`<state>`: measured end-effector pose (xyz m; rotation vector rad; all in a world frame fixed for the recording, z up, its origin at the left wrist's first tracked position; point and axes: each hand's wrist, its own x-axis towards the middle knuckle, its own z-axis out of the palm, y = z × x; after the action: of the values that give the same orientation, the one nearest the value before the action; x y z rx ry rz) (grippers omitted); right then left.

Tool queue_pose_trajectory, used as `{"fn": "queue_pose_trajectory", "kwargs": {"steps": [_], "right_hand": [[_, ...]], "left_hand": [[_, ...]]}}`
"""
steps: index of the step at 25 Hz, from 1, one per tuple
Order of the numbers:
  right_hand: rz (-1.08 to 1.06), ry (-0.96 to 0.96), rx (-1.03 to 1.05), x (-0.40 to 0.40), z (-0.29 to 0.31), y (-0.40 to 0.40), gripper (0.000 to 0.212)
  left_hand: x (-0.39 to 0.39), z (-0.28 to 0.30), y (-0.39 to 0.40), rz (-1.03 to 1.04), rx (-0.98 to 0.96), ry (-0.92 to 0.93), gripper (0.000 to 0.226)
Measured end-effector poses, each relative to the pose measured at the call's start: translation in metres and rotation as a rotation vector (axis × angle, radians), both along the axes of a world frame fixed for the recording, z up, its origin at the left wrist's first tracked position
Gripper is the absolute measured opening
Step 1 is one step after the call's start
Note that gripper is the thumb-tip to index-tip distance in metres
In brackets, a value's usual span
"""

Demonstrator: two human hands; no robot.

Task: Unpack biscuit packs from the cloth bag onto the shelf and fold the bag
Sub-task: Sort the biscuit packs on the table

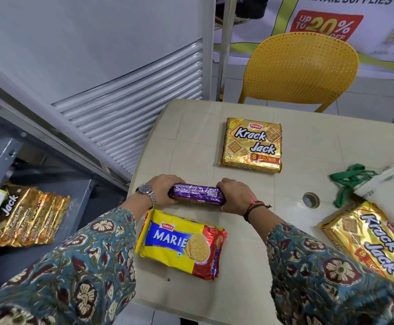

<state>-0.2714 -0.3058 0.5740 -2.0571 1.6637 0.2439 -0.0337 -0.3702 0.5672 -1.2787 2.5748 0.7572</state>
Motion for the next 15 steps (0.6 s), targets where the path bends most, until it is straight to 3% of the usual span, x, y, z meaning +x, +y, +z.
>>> {"fn": "queue_pose_trajectory", "kwargs": {"steps": [4, 8, 13, 15], "right_hand": [[-0.041, -0.027, -0.023, 0.0, -0.005, 0.009, 0.049], [-0.068, -0.06, -0.015, -0.003, -0.006, 0.016, 0.071], [-0.069, -0.087, 0.02, -0.014, -0.001, 0.024, 0.076], [-0.101, -0.089, 0.029, -0.02, 0.001, 0.028, 0.077]], "left_hand": [[-0.001, 0.001, -0.005, -0.033, 0.038, -0.013, 0.058], [0.002, 0.001, 0.0, -0.027, 0.051, -0.031, 0.072], [0.007, 0.016, -0.004, -0.037, 0.097, -0.083, 0.083], [0.008, 0.025, -0.006, -0.015, 0.139, -0.081, 0.1]]}}
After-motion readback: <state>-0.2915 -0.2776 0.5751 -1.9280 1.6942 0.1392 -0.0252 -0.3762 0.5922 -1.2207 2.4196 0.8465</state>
